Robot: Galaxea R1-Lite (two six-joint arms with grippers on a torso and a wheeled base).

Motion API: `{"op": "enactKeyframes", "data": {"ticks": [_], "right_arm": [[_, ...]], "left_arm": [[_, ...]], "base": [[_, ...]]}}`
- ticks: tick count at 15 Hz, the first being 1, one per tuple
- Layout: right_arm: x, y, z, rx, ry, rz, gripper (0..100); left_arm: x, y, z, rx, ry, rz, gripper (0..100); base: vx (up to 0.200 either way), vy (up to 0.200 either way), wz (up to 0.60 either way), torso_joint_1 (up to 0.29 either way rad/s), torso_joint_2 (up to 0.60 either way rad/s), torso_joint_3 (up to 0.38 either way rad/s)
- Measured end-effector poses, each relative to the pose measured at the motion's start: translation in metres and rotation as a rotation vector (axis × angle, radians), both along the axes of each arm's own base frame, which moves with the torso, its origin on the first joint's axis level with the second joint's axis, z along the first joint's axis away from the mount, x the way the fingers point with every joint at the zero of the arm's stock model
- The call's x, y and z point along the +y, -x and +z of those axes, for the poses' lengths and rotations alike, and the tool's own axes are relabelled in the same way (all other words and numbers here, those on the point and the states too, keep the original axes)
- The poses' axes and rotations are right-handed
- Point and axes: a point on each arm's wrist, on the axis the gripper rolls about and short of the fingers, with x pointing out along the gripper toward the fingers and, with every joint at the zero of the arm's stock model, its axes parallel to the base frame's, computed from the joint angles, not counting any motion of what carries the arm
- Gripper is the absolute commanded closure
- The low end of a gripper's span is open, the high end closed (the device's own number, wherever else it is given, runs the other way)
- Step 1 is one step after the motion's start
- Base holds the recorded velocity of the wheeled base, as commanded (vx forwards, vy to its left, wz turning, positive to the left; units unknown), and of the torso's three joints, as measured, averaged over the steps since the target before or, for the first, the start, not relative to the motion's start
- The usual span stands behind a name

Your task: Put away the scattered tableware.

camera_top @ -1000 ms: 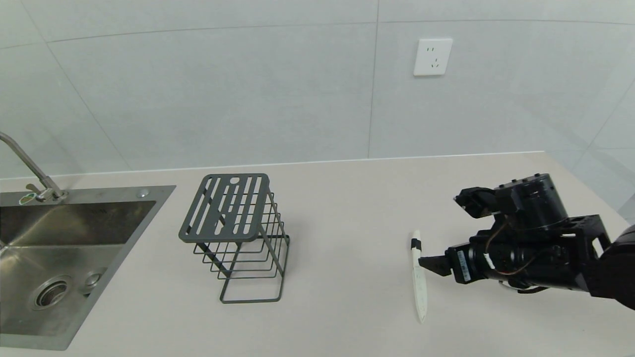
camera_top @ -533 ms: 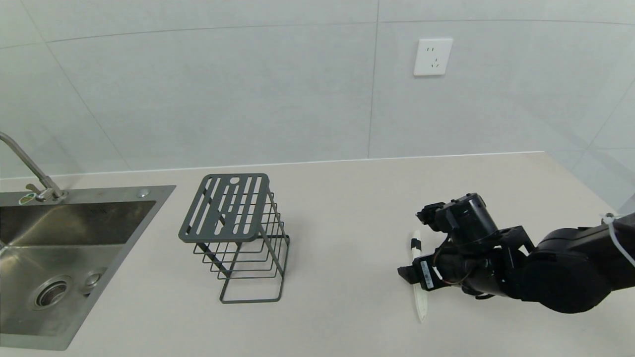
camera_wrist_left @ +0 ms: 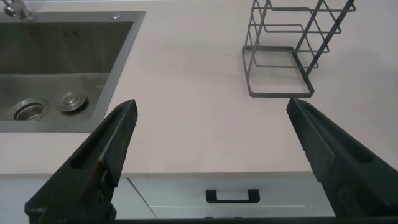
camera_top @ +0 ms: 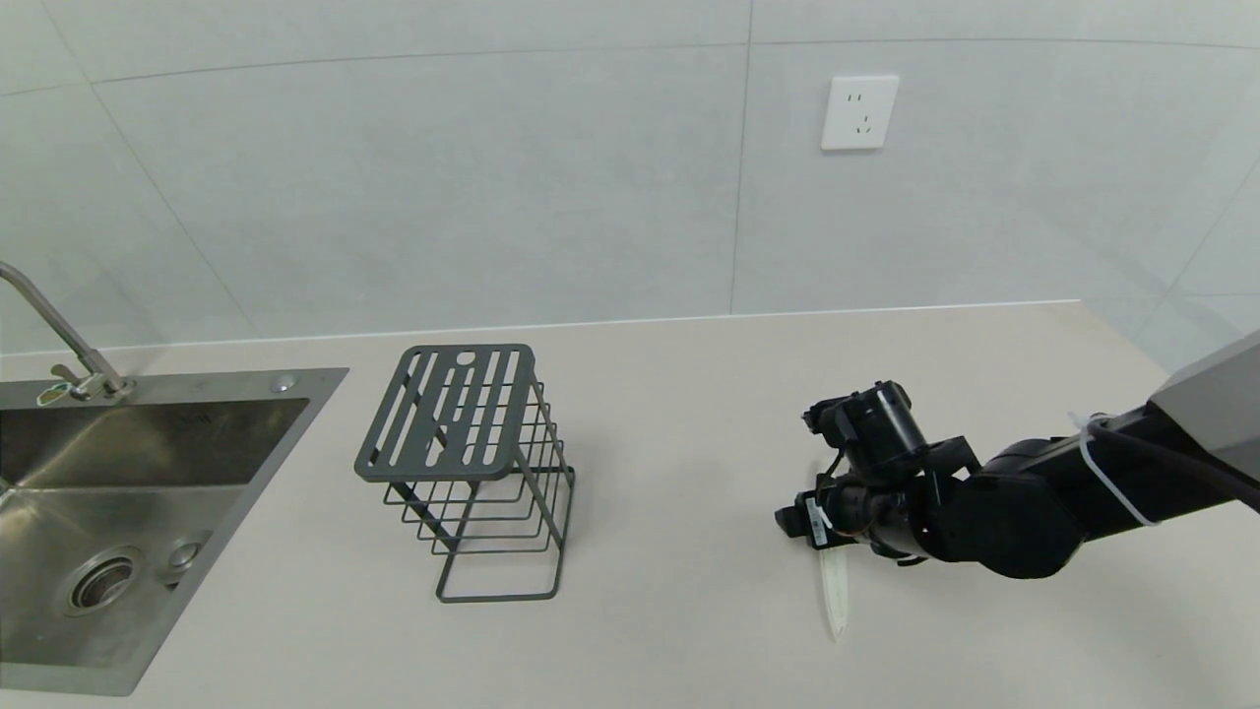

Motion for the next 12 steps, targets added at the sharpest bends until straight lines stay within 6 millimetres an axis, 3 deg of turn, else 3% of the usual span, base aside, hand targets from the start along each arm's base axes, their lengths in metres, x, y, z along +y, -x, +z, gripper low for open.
{"op": "enactKeyframes", "data": {"ticks": [5,6,12], "right_arm": [[0.000,-0.005,-0.007,0.007,0.004,-0.006,0],[0.001,-0.005,-0.008,0.009,0.006,-0.005,100],[-0.003,-0.006,-0.019,0.031,0.026,-0.012,100]], "left_arm": [[0.000,0.000,0.000,-0.001,0.000,0.000,0],[0.000,0.000,0.000,-0.001,0.000,0.000,0],[0.000,0.000,0.000,0.000,0.000,0.001,0]], "base": [[0.000,0.000,0.00,0.000,0.00,0.000],[0.000,0.000,0.00,0.000,0.00,0.000],[0.000,0.000,0.00,0.000,0.00,0.000]]}}
